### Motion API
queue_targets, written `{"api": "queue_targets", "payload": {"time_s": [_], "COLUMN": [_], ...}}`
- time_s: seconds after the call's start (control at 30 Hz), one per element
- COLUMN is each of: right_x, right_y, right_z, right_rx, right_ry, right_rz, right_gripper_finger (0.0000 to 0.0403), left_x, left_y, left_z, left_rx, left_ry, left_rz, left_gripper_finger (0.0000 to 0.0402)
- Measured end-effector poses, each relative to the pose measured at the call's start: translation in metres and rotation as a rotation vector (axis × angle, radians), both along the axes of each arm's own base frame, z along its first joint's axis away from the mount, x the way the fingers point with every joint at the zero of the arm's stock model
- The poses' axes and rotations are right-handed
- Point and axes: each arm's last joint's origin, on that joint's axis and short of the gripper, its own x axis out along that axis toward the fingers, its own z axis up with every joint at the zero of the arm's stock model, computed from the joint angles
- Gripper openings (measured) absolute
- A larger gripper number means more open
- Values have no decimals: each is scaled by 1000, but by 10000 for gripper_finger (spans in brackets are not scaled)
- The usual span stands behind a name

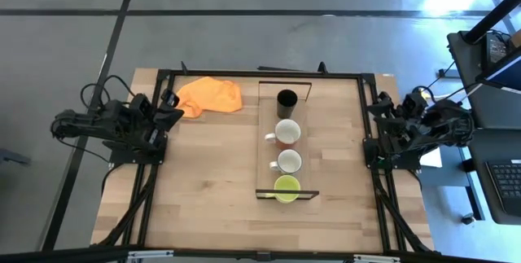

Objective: Stack small to large cups/mugs on shelf
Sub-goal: Return to Home Position

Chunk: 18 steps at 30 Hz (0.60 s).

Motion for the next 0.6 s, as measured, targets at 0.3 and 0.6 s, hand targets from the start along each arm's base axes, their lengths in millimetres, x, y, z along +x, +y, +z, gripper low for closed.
{"api": "queue_targets", "payload": {"time_s": [0.3,0.6], "right_x": [5,14], "right_y": [1,2], "right_z": [-22,-36], "right_rx": [8,-11], "right_ry": [-67,-160], "right_rz": [-1,-20], "right_gripper_finger": [213,213], "left_x": [-8,-10], "left_y": [1,4], "left_z": [-33,-76], "left_rx": [-15,-102], "left_ry": [-66,-157], "left_rz": [15,72], "left_gripper_finger": [0,0]}}
